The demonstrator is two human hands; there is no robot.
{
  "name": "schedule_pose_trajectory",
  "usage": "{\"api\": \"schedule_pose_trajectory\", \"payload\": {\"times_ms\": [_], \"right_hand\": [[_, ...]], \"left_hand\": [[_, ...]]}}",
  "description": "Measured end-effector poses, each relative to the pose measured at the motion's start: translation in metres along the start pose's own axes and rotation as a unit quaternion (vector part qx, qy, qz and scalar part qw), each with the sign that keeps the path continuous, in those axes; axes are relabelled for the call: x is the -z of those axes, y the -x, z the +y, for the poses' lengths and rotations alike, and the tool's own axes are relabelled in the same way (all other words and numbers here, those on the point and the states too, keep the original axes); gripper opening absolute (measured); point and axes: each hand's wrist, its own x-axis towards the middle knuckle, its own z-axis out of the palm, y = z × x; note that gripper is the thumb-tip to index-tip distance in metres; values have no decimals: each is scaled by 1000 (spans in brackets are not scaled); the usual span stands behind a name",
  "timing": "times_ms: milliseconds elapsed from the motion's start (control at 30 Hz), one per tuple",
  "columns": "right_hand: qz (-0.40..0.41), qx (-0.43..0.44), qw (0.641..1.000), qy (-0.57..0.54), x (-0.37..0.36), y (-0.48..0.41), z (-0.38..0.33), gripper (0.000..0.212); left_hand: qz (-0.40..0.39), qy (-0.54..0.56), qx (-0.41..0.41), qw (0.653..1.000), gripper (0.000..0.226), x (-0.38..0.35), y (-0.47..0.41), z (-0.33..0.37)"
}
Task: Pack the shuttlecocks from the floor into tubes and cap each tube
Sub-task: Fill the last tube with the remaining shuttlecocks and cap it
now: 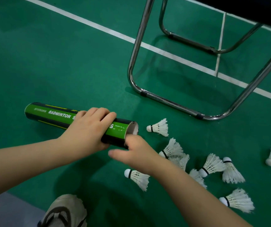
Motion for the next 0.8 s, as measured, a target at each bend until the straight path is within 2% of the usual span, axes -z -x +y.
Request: {"api": "schedule_pose_trajectory", "payload": {"times_ms": [33, 100, 167, 200, 300, 400, 467, 567, 633, 700, 800], "right_hand": [[82, 30, 995, -58, 2, 1, 2, 26], [279, 68, 946, -152, 15, 2, 10, 22], [419, 13, 893, -161, 35, 0, 25, 26], [452, -33, 881, -136, 46, 0, 35, 25], [458, -164, 872, -55, 68, 2, 80, 10], [426, -267, 864, -32, 85, 4, 117, 29], [355, -317, 880, 13, 91, -1, 134, 42], [280, -319, 898, 117, 91, -14, 148, 51], [269, -303, 902, 147, 89, -22, 152, 44], [274, -289, 898, 188, 87, -26, 151, 29], [326, -225, 905, 153, 85, -25, 137, 28]], "left_hand": [[3, -1, 3, 1000, 80, 0, -3, 1], [10, -3, 11, 1000, 79, 0, -10, 2], [11, -5, 15, 1000, 79, -1, -14, 2], [10, -5, 15, 1000, 78, -2, -15, 2], [3, -5, 14, 1000, 77, -6, -16, 3], [2, -10, 14, 1000, 76, -7, -19, 3], [2, -9, 16, 1000, 75, -8, -22, 3], [-6, -9, 15, 1000, 74, -10, -25, 4], [-14, -11, 14, 1000, 75, -11, -25, 4], [-17, -9, 16, 1000, 75, -10, -25, 3], [-13, -1, 23, 1000, 74, -6, -26, 1]]}}
